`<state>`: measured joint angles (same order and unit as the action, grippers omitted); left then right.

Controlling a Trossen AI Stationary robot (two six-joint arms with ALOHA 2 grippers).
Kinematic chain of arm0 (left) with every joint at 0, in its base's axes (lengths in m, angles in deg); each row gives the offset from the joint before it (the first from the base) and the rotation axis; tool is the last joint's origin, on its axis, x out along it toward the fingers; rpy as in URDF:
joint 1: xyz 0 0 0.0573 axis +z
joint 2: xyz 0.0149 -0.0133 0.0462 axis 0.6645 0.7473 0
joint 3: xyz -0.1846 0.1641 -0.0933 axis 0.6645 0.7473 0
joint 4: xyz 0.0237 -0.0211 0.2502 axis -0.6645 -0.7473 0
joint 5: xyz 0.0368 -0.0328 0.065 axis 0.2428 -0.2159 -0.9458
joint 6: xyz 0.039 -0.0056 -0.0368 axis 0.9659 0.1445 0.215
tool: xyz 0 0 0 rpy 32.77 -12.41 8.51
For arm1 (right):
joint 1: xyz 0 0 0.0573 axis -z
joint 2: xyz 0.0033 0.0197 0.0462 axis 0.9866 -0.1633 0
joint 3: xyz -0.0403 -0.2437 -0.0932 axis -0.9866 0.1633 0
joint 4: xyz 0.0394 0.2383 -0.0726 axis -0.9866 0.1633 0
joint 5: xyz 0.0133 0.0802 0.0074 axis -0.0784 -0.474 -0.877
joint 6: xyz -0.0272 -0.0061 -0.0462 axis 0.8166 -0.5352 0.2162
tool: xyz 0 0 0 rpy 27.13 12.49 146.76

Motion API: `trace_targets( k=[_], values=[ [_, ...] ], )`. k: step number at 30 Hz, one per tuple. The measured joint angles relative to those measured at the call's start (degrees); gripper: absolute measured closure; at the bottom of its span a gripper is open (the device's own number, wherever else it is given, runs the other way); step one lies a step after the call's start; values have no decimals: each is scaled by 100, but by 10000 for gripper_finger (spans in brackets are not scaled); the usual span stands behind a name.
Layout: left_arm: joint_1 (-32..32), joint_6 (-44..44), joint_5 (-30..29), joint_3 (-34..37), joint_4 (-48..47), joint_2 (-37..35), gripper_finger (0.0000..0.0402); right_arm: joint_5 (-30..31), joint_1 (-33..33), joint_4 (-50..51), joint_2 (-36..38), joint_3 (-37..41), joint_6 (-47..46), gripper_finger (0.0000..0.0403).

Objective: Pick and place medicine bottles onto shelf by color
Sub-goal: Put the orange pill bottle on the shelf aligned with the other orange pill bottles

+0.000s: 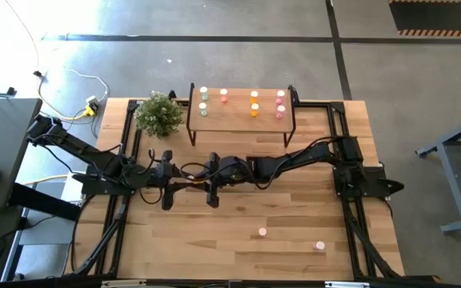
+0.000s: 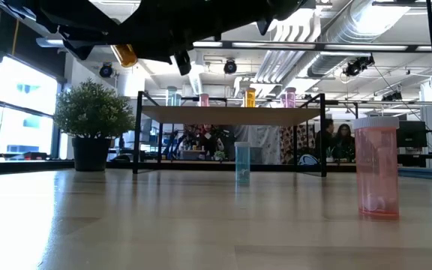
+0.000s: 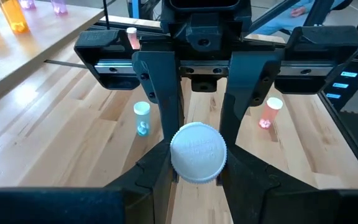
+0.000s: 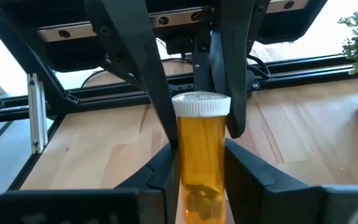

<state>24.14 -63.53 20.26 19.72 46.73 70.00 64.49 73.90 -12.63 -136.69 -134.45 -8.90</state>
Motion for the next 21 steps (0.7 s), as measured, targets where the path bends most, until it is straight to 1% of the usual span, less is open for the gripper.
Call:
trace_targets(
  k=[5,8,11,21],
  values=[
    [2,2,-7,0,4,0,290,0,0,0,0,0,-11,312],
    [2,101,-20,0,9,0,281,0,0,0,0,0,-30,312],
    [2,301,-33,0,27,0,261,-27,-2,0,0,0,-68,313],
    [4,306,-113,0,70,-35,187,-3,-7,88,0,0,-76,313]
  ],
)
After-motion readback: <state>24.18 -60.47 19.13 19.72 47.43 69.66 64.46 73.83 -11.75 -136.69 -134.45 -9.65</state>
